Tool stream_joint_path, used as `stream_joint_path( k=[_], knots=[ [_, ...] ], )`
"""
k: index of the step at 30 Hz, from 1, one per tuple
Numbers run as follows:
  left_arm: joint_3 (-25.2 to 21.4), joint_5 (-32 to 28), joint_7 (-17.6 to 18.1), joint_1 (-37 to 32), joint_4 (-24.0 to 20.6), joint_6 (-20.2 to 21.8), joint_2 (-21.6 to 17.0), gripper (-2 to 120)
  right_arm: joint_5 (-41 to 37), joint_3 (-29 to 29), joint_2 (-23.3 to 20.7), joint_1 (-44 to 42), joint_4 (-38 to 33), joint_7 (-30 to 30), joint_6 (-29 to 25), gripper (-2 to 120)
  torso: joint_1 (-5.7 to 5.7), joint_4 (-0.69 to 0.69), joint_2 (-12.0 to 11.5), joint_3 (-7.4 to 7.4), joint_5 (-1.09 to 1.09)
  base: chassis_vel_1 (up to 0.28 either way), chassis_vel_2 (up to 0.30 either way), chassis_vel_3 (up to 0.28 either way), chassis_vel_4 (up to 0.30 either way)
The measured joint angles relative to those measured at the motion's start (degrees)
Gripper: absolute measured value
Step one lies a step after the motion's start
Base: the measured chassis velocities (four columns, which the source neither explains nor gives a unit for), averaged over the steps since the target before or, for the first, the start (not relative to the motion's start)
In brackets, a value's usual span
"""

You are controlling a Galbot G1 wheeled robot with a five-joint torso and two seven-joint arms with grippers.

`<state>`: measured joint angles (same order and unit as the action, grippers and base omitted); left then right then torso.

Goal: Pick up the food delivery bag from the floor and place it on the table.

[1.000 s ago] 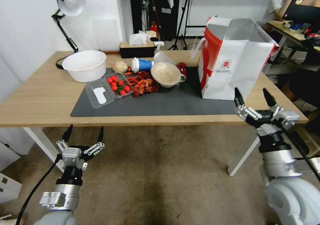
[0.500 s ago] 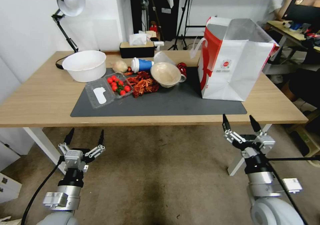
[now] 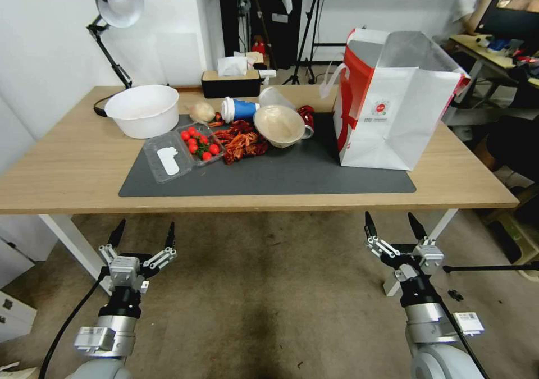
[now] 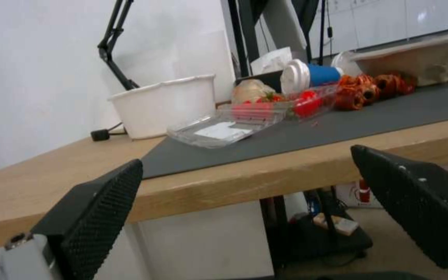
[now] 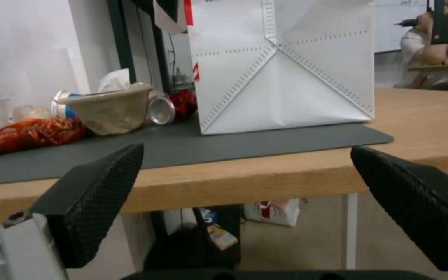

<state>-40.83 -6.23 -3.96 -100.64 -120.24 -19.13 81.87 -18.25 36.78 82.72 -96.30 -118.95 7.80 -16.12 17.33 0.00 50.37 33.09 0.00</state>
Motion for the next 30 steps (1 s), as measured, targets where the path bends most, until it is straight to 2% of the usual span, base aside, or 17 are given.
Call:
stream_joint_path(
  k=[30],
  knots=[
    [-0.2,0.3,-0.9,0.2,0.6,-0.9,-0.1,100,0.1,0.0,0.4,0.6,1.7,1.0,-1.0,100,0.00,0.00,0.0,0.00,0.00,0.000,0.000,0.000,0.000]
  ],
)
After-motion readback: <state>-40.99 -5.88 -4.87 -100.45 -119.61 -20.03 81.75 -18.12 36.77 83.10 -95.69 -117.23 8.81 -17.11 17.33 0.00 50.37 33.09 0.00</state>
